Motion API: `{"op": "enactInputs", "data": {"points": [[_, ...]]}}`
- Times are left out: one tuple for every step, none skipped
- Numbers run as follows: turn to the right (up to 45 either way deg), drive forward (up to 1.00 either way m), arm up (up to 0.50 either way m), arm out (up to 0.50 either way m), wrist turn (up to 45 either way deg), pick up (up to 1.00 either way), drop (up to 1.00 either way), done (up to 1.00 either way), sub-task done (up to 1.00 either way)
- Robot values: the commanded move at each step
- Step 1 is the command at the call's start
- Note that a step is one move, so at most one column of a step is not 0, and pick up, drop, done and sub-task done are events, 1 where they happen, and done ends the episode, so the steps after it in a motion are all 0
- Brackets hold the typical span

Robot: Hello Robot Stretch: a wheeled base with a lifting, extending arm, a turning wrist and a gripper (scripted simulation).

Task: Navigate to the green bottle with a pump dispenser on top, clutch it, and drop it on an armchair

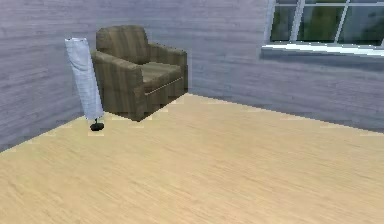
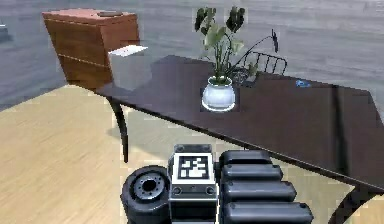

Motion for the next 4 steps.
{"op": "enactInputs", "data": {"points": [[0.0,1.0,0.0,0.0,0.0,0.0,0.0,0.0,0.0],[-3.0,0.0,0.0,0.0,0.0,0.0,0.0,0.0,0.0],[0.0,1.0,0.0,0.0,0.0,0.0,0.0,0.0,0.0],[0.0,0.9,0.0,0.0,0.0,0.0,0.0,0.0,0.0]]}}
